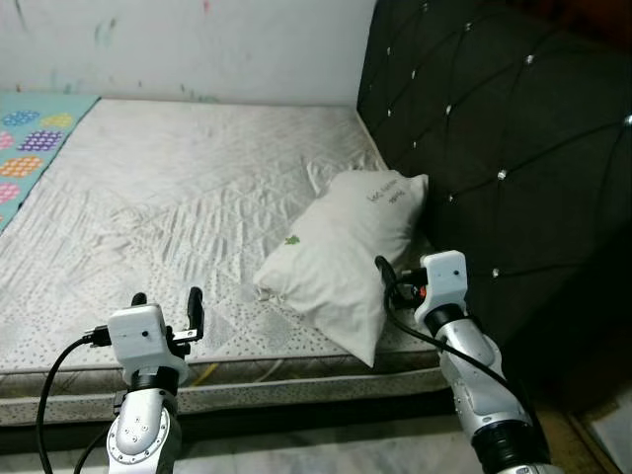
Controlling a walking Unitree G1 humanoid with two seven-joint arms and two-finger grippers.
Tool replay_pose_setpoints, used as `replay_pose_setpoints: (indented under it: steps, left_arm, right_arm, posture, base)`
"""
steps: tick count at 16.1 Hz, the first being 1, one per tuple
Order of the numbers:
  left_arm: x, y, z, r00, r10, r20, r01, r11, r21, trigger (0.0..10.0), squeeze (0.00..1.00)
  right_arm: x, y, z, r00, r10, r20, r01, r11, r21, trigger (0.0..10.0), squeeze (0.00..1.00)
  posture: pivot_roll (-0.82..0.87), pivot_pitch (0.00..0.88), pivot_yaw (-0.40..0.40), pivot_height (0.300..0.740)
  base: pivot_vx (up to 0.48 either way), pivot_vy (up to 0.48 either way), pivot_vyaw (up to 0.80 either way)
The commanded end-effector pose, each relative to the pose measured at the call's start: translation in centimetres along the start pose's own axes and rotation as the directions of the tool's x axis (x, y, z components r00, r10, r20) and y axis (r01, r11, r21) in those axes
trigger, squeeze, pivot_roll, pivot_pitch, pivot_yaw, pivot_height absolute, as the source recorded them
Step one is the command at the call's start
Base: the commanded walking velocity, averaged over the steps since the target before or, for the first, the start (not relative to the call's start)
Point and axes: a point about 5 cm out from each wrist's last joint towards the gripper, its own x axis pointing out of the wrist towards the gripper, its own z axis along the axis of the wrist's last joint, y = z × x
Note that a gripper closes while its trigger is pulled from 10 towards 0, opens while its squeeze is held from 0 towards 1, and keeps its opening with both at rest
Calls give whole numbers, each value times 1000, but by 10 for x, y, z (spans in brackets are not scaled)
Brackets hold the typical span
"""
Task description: Clean up the room
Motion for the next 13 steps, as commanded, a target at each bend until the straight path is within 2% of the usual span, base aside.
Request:
replay_pose_setpoints:
  steps: [1,7,11,13]
  left_arm:
    - [1,1,3,1000,3,13,-3,1000,-5,10000,0]
    - [0,-7,6,997,-69,31,70,997,-30,10000,0]
    - [-1,-8,5,996,-80,32,81,996,-37,10000,0]
    - [-1,-8,5,996,-84,32,85,996,-39,10000,0]
  right_arm:
    - [3,2,6,1000,5,20,-5,1000,-3,10000,0]
    - [4,7,6,999,26,20,-26,1000,-14,10000,0]
    - [4,8,7,999,36,22,-36,999,-20,10000,0]
    - [5,8,7,999,38,23,-37,999,-24,10000,0]
  posture:
    - [-27,0,-43,740]
    - [-29,0,-43,740]
    - [-28,0,-44,740]
    - [-27,0,-45,740]
  base:
    - [0,0,0]
    - [0,0,0]
    - [271,0,-341]
    - [296,0,0]
